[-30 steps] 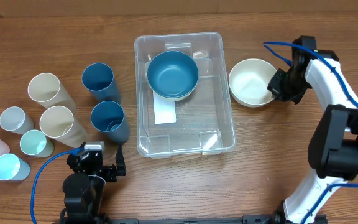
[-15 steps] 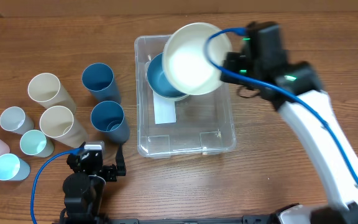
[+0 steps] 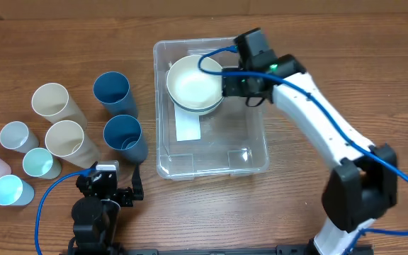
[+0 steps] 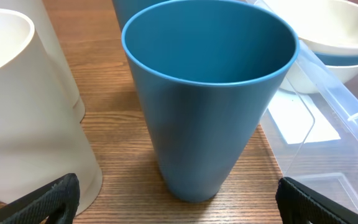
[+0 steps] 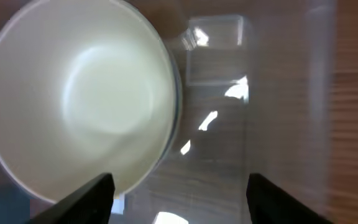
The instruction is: Pack container
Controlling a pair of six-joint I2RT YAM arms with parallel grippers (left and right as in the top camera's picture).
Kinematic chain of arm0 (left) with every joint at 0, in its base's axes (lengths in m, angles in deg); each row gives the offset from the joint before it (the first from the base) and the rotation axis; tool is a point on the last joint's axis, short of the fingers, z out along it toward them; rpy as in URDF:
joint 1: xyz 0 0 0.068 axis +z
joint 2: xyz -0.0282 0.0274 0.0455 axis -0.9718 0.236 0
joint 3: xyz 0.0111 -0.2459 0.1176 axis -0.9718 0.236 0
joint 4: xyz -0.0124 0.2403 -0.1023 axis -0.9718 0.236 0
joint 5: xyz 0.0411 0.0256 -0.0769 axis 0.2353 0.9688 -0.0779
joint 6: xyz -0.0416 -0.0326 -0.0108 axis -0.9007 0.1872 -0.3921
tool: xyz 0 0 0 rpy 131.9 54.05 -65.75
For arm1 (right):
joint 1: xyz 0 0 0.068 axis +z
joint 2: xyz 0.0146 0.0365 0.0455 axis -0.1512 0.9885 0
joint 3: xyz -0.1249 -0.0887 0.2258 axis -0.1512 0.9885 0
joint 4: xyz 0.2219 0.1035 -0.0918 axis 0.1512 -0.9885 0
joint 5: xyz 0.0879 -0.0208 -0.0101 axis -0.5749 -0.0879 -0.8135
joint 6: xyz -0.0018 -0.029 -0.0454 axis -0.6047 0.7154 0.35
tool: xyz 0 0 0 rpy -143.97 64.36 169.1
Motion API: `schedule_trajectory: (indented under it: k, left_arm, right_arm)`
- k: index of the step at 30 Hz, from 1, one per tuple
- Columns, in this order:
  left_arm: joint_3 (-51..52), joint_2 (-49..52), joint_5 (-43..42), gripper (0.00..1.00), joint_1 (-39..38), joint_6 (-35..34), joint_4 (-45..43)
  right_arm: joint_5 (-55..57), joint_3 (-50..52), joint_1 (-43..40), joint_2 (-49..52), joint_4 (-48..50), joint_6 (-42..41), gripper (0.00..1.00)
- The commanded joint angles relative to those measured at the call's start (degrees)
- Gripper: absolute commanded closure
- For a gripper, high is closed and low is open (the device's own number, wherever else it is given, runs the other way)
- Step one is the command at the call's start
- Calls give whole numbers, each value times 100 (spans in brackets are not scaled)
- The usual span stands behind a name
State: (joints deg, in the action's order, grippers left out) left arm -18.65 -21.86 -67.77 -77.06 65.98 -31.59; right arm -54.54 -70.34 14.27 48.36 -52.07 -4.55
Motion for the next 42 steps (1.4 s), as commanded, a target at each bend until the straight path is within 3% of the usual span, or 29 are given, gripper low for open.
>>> schedule_trajectory:
  k: [1,7,8,9,10,15,20,22,24,29,36,39,42]
  left_arm:
    - [20,-48,-59,0,37,-101,-17]
    - [20,-48,-59,0,37,-101,-17]
    - [20,-48,-59,0,35,-98,-17]
    - [20,-48,-59,0,35,-98,-17]
    - [20,-48,-59,0,37,-98,-17]
    - [20,-48,-101,0,35,-223,-186]
    - [4,-33,-1421,0,33,-758,7]
    - [-149,-33,-1635,0,33,-1314,42]
    - [-501,7,-1690,0,33,-1390,63]
    - [-2306,850,-1749,0,33,-1541,588]
    - [-6142,4122,-267,0,37,-1305,3174]
    - [-7812,5549,-855,0,37,-1274,3901]
    - [-8448,6301,-468,0,37,-1176,4293]
  right_arm:
    - [22,-463,-616,-1029,-348,-273,25]
    - [-76,-463,-2691,-1674,-1110,-739,14]
    - [-188,-463,-2916,-1657,-1161,-752,11]
    - [-411,-463,-3174,-1657,-1213,-752,0]
    - [-503,-463,-3300,-1657,-1220,-750,0]
    - [-501,-463,-3418,-1657,-1233,-748,0]
    - [-501,-463,-3418,-1657,-1252,-748,0]
    - [-498,-463,-3418,-1657,-1252,-748,0]
    - [-501,-463,-3418,-1657,-1252,-748,0]
    - [-501,-463,-3418,-1657,-1252,-748,0]
    - [-501,-463,-3418,-1657,-1252,-748,0]
    - [-501,-463,-3418,-1657,-1252,-748,0]
    - [-501,-463,-3418,-1657,-1252,-748,0]
